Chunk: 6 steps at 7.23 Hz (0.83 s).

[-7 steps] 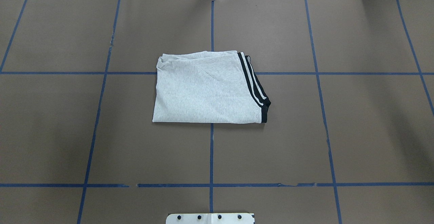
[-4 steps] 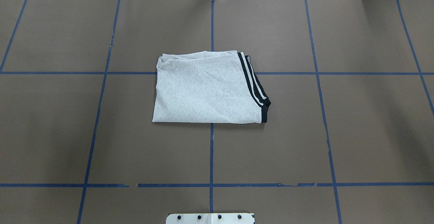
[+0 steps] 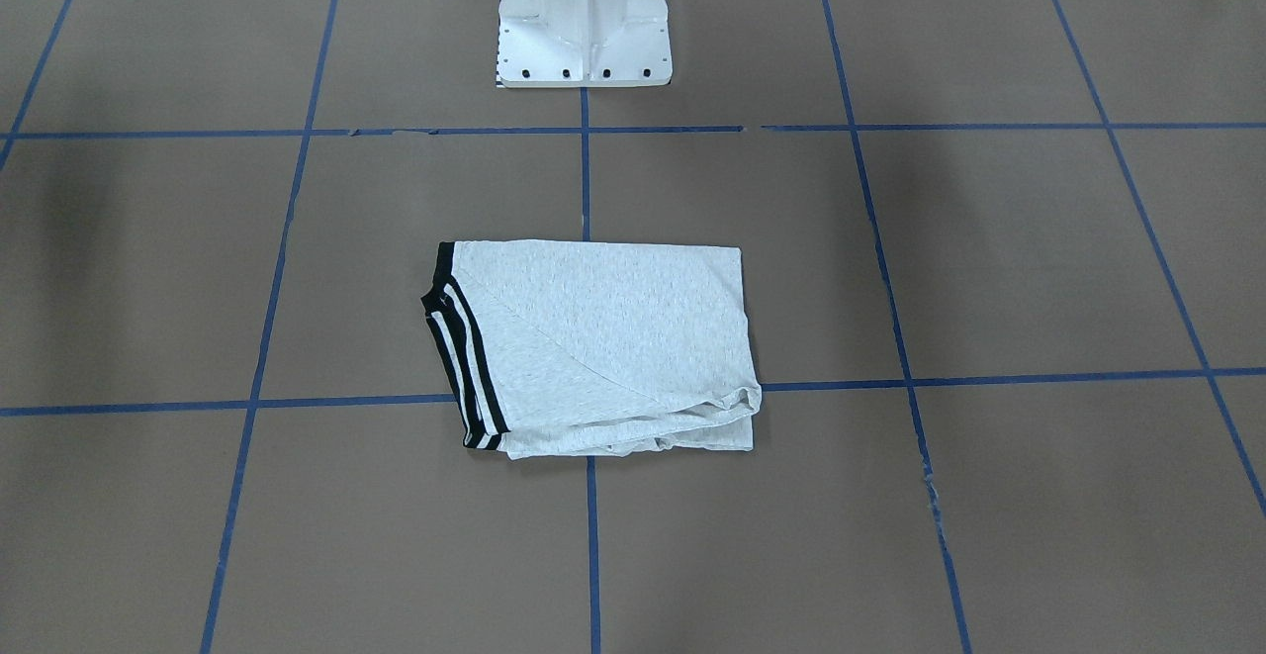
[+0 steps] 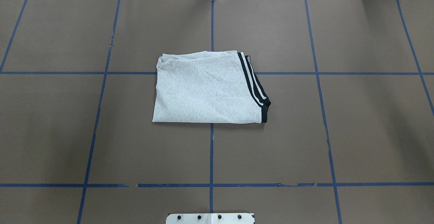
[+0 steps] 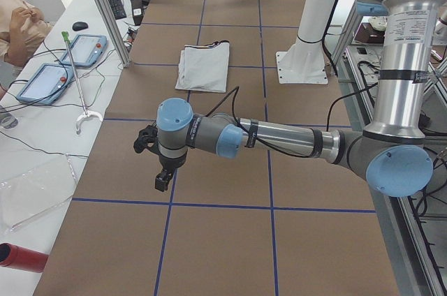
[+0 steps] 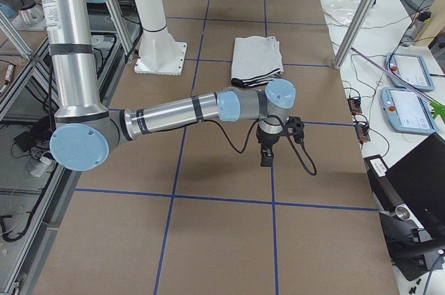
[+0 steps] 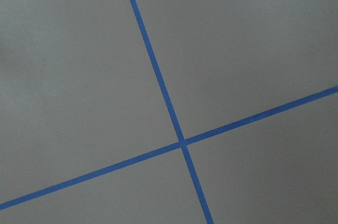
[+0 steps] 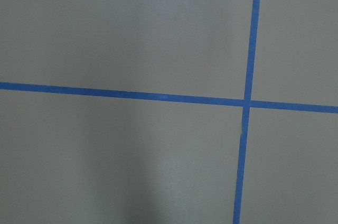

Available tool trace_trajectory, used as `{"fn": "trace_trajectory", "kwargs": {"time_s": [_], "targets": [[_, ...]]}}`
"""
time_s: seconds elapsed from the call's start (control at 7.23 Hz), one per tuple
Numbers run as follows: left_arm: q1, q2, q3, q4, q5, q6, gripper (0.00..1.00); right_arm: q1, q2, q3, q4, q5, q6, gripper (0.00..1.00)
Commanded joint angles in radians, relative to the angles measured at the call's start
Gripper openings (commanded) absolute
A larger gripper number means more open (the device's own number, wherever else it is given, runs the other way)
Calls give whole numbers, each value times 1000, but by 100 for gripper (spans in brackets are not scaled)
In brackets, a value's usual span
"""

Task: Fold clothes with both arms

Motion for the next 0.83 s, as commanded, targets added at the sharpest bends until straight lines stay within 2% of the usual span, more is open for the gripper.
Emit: {"fn": "trace_trajectory", "kwargs": {"time_s": [0.0,0.69], "targets": [[0,-5,-2,-2,-2,0,100,0,-1,0,0,0,0,100],[2,-6,-2,-5,-5,5,100,0,-11,5,5,-22,0,100]]}}
